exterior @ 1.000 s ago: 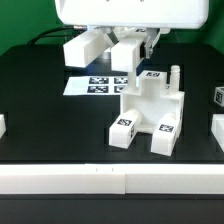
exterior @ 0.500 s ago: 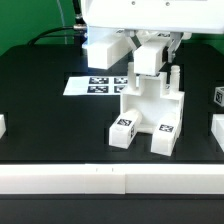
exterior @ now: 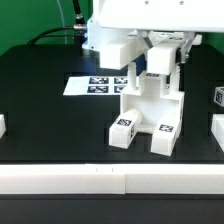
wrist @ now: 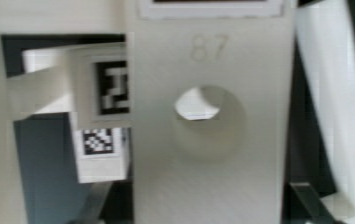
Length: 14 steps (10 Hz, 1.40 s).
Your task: Assemble chair
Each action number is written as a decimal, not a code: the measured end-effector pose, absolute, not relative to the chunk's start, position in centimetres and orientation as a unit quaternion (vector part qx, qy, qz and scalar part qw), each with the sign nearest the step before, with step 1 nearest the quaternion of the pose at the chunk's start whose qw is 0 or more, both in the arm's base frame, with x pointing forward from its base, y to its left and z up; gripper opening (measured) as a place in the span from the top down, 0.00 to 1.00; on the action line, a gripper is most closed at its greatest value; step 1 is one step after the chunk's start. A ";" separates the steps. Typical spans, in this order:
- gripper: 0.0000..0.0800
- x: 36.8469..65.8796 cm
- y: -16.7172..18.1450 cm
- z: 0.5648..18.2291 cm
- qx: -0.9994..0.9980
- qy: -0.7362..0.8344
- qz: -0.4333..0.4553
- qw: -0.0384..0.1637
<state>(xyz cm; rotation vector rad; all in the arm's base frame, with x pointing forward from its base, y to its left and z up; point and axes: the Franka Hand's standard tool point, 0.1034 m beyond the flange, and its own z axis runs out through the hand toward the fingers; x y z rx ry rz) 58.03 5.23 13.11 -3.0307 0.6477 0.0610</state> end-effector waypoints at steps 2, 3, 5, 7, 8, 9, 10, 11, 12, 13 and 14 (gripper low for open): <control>0.64 58.4 5.0 13.2 -0.977 0.211 0.012 0.021; 0.64 58.4 5.0 13.1 -0.977 0.210 0.012 0.021; 0.64 58.3 5.1 12.9 -0.977 0.210 0.014 0.020; 0.64 57.9 5.9 12.5 -0.979 0.202 0.016 0.020; 0.64 57.8 6.0 12.4 -0.980 0.198 0.017 0.020; 0.64 57.7 6.0 12.3 -0.981 0.192 0.018 0.019; 0.64 57.7 6.0 12.3 -0.981 0.193 0.018 0.019; 0.64 57.7 6.0 12.2 -0.981 0.193 0.018 0.019; 0.64 57.7 6.0 12.2 -0.981 0.193 0.018 0.019; 0.64 57.7 6.0 12.2 -0.981 0.193 0.018 0.019; 0.64 57.8 6.1 12.2 -0.981 0.192 0.015 0.019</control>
Offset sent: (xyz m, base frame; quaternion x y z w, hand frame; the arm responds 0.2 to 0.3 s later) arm 0.0000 0.0000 0.0000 0.0000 0.0000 0.0000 1.0000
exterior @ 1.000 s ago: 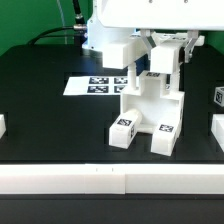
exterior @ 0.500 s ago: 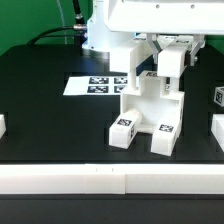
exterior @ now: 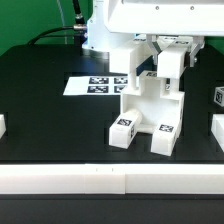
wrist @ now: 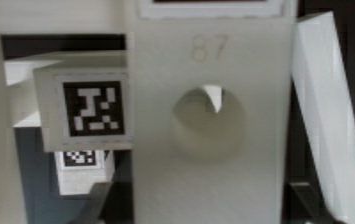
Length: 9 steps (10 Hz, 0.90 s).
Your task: Assemble chair
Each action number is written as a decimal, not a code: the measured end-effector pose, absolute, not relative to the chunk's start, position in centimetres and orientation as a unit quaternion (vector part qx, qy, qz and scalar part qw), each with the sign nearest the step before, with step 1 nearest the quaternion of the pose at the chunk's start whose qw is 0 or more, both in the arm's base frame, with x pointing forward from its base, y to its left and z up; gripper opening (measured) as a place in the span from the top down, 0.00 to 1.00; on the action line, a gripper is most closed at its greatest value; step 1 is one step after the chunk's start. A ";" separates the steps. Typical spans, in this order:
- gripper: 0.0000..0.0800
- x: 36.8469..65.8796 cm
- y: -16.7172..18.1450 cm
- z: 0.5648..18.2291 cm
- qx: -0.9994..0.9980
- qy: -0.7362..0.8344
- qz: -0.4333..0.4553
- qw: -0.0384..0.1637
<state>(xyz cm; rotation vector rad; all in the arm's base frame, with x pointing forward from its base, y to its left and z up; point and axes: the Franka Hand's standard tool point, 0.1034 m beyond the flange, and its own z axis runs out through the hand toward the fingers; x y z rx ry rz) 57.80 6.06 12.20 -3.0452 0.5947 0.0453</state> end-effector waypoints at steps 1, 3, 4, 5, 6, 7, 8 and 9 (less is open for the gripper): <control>0.64 57.9 6.1 12.2 -0.981 0.191 0.012 0.020; 0.64 58.0 6.1 12.2 -0.981 0.191 0.011 0.020; 0.64 58.0 6.1 12.2 -0.981 0.191 0.010 0.020; 0.64 58.0 6.1 12.2 -0.981 0.191 0.009 0.020; 0.64 58.0 6.0 12.2 -0.981 0.191 0.007 0.020; 0.64 58.1 6.0 12.2 -0.981 0.194 0.006 0.020; 0.64 58.1 6.0 12.3 -0.981 0.194 0.006 0.020; 0.64 58.1 6.0 12.3 -0.981 0.194 0.006 0.020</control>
Offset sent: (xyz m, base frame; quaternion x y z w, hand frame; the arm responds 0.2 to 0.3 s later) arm 0.0001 0.0019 -0.0039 -0.0034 0.0056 -0.0058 1.0000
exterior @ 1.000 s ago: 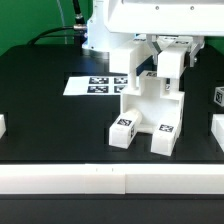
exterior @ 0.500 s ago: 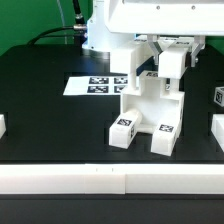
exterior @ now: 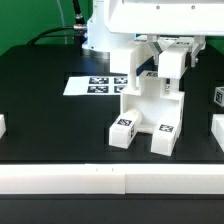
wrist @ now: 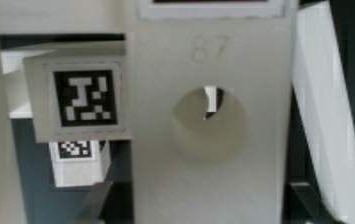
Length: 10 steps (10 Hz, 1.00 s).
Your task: Assemble chair
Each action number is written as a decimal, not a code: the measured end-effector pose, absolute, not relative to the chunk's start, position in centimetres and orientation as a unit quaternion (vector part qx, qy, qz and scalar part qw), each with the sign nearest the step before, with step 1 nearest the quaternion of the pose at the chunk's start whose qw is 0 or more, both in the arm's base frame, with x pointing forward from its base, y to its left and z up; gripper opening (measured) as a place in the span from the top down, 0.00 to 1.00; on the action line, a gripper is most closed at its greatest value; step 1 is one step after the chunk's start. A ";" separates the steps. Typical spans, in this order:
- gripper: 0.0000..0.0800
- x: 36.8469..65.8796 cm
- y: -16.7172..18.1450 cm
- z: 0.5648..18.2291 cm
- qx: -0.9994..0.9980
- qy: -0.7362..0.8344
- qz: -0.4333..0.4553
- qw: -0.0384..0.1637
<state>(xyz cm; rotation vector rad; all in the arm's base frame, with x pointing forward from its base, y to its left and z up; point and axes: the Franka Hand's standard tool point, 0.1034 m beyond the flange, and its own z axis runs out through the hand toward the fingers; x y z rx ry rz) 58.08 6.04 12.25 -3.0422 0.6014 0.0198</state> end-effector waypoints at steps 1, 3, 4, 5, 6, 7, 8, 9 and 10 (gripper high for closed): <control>0.64 58.0 6.1 12.3 -0.981 0.193 0.006 0.020; 0.64 57.6 6.4 12.2 -0.982 0.187 0.006 0.021; 0.64 57.5 6.4 12.2 -0.983 0.185 0.006 0.021; 0.64 57.5 6.4 12.2 -0.983 0.185 0.006 0.021; 0.64 57.5 6.3 12.2 -0.983 0.185 0.005 0.021; 0.64 57.6 6.2 12.2 -0.983 0.182 0.004 0.021; 0.64 57.7 5.9 12.2 -0.983 0.181 0.003 0.020; 0.64 57.8 5.6 12.3 -0.983 0.182 0.002 0.020; 0.64 57.8 5.6 12.3 -0.983 0.183 0.002 0.020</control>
Offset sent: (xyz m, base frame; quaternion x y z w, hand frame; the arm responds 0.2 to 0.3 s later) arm -0.0140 0.0020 -0.0006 -0.0038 0.0034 -0.0317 0.9995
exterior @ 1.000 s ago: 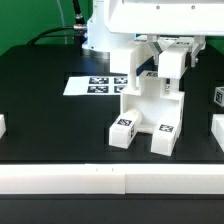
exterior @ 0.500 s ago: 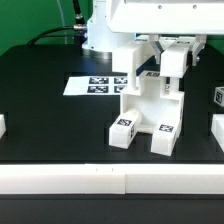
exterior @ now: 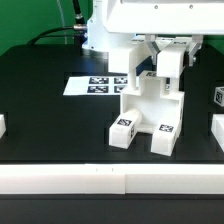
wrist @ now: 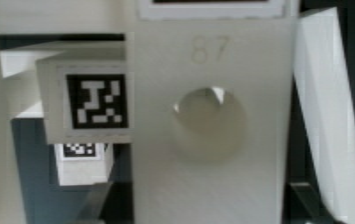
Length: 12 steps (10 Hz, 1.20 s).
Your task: Assemble chair
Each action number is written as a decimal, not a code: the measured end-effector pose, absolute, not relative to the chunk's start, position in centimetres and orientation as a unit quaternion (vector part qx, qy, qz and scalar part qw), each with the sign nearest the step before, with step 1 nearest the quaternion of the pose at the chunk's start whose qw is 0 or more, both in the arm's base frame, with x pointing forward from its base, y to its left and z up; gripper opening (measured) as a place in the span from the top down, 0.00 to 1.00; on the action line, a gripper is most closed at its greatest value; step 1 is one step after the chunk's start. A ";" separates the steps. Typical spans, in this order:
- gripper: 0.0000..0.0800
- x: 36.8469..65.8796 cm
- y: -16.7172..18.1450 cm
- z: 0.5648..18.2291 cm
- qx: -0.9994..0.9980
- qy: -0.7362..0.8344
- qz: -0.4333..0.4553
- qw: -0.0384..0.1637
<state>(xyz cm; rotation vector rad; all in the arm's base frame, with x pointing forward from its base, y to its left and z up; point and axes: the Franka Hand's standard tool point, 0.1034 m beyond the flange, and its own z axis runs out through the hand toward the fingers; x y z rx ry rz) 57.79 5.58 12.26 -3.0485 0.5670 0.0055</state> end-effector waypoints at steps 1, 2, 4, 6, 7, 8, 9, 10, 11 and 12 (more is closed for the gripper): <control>0.64 57.8 5.6 12.3 -0.983 0.183 0.002 0.020; 0.64 57.8 5.6 12.3 -0.983 0.183 0.002 0.020; 0.64 57.9 5.7 12.2 -0.982 0.185 -0.001 0.021; 0.64 58.0 6.1 12.3 -0.982 0.188 -0.004 0.021; 0.64 58.0 6.1 12.3 -0.982 0.187 -0.004 0.021; 0.64 58.0 6.1 12.3 -0.982 0.187 -0.004 0.021; 0.64 58.0 6.1 12.3 -0.982 0.187 -0.004 0.021; 0.64 58.0 6.1 12.3 -0.982 0.187 -0.004 0.021; 0.64 58.0 6.0 12.2 -0.982 0.185 -0.005 0.021; 0.64 58.2 5.7 12.2 -0.983 0.184 -0.010 0.021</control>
Offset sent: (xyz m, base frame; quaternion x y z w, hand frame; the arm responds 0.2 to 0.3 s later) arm -0.0020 0.0032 -0.0073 0.0108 0.0075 0.0279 0.9995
